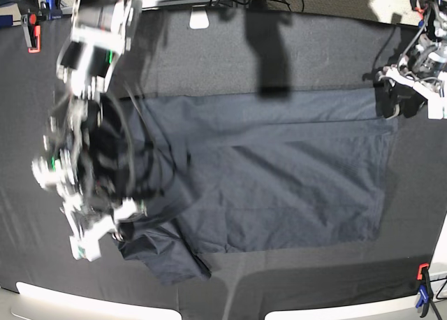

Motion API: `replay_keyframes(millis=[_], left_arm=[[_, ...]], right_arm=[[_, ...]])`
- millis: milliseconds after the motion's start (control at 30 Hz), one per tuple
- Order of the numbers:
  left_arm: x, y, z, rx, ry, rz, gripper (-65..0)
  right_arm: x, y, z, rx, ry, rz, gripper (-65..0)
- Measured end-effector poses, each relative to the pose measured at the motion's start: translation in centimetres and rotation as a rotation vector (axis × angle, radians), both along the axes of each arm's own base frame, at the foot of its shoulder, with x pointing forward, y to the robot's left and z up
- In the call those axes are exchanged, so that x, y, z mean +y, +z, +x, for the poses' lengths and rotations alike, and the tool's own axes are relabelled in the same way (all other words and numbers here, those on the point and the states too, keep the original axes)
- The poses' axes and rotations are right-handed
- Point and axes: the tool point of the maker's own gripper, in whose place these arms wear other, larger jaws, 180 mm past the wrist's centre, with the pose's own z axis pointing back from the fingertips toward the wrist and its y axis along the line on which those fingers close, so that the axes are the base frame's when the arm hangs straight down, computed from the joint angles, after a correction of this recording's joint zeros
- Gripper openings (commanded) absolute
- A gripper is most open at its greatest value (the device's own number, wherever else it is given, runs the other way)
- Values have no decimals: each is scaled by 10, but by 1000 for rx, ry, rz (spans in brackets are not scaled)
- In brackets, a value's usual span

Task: Layout the t-shirt on the table in an organized manner, then fold the t-shirt properly
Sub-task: 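Grasp the shirt side with the right gripper and fold it inward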

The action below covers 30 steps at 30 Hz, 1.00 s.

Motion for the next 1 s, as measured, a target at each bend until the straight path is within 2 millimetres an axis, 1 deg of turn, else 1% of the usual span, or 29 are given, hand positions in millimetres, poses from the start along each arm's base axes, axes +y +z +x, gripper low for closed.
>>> replay_keyframes(millis=[100,200,267,367,433,533,667,700,833,900,1000], left_arm=[[0,0,0,0,1,0,-347],[0,0,0,-1,1,0,-347],[0,2,1,-15,4,-1,-347],[0,2,1,-15,3,-1,-347],[0,2,1,-14,3,0,-347],[0,2,1,-17,6,-5,-347],[0,3,2,-23,6,-2,-347],[0,4,3,-25,6,-3,-347],[0,3,2,-24,6,-3,-347],[0,4,3,-25,5,-3,-347],[0,4,3,-25,6,-3,-347]], right_arm=[[-4,-9,6,11,-11,9,-650],[-9,-18,2,38,-18,-23,-650],[-9,-24,-2,75,-12,-29,-650],[-5,-25,-10,79,1,-10,-650],[-1,-27,-24,73,26,-26,-650],[4,-31,-56,64,42,-48,-650],[13,-25,-94,36,56,-74,-650],[17,-24,-103,30,62,-67,-650],[34,-30,-139,49,81,-27,-650],[43,-31,-150,53,85,2,-650],[52,-34,-156,58,81,37,-650]])
